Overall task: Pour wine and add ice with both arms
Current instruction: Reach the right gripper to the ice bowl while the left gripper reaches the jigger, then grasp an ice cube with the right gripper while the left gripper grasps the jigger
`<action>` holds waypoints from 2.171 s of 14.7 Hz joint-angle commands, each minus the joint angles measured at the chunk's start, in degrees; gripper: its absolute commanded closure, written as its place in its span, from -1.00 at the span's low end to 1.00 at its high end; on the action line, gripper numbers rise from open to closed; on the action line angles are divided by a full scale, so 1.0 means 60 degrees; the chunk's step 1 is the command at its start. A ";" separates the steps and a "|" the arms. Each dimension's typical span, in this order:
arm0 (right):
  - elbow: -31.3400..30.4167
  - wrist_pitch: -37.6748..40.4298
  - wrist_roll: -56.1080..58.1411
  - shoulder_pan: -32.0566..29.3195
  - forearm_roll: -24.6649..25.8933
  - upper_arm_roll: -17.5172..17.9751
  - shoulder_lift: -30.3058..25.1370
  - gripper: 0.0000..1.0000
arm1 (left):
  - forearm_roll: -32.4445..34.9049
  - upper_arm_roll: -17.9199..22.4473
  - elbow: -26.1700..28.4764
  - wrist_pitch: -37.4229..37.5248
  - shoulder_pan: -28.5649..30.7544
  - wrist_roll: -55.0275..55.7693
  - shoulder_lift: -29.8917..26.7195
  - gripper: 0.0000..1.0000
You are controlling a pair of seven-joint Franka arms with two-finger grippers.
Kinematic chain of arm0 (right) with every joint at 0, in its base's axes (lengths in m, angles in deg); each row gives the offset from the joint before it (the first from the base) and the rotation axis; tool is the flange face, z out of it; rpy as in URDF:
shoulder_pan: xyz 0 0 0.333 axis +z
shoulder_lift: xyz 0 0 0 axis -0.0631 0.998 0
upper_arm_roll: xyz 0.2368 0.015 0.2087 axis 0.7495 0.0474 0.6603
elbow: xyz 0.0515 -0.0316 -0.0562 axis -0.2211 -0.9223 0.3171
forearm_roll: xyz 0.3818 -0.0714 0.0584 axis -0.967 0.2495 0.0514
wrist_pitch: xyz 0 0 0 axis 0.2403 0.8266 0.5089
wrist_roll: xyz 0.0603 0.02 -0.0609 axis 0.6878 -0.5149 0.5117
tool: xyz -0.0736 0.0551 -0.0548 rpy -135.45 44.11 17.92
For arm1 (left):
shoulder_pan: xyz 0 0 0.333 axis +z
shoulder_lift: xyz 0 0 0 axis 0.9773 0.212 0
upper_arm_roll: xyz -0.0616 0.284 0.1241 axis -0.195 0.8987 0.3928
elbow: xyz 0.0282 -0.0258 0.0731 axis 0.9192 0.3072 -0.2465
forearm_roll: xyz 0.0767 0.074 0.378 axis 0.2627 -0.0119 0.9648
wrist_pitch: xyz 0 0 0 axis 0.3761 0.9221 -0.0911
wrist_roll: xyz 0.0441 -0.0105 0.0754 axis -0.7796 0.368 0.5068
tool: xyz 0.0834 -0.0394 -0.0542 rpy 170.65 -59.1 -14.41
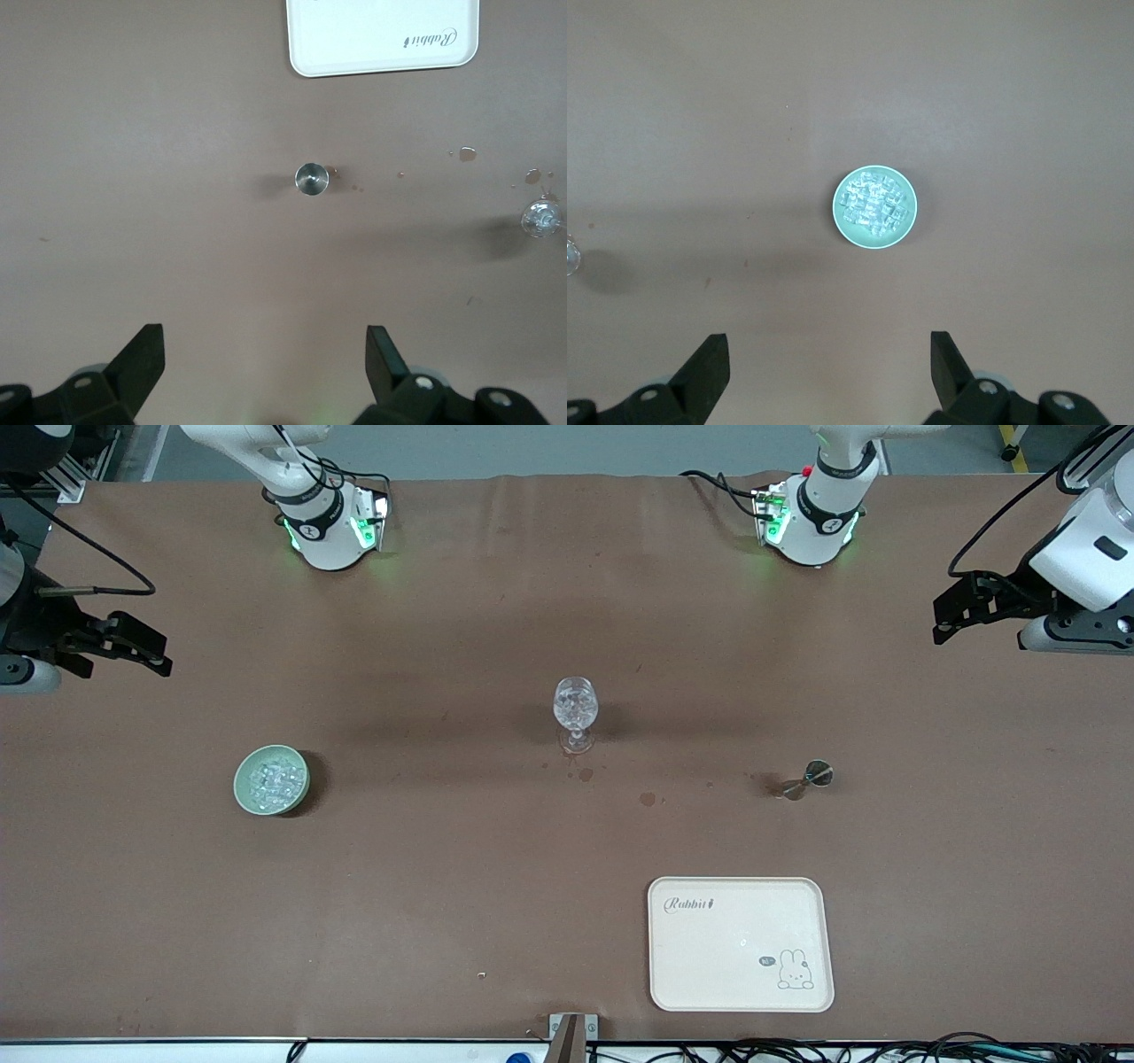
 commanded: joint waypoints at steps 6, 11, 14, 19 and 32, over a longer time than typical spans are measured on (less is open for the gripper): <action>-0.0207 -0.0116 0.0020 -0.0048 0.0141 0.0109 -0.0168 -1.00 | 0.0340 0.0145 -0.0437 0.0270 0.0503 -0.0436 0.0466 -1.00; -0.0193 -0.0160 0.0064 -0.0107 0.0155 0.0094 -0.0036 -0.97 | 0.0165 0.0145 -0.0729 0.0067 0.0563 0.0539 0.1460 -1.00; -0.0236 -0.0379 0.0035 -0.0121 0.0155 0.0080 0.0314 -1.00 | -0.0143 0.0145 -0.0920 -0.0330 0.0548 0.2122 0.1988 -1.00; -0.1770 -0.2395 0.0020 -0.0444 0.0126 0.0079 0.0814 -0.99 | -0.1325 0.0189 -0.0993 -0.1179 0.0942 0.3689 0.3203 -0.89; -0.4309 -0.6458 -0.0038 -0.0546 0.0111 0.0079 0.2775 -0.80 | -0.6015 0.0189 -0.0979 -0.1840 0.2804 0.5728 0.7070 -0.85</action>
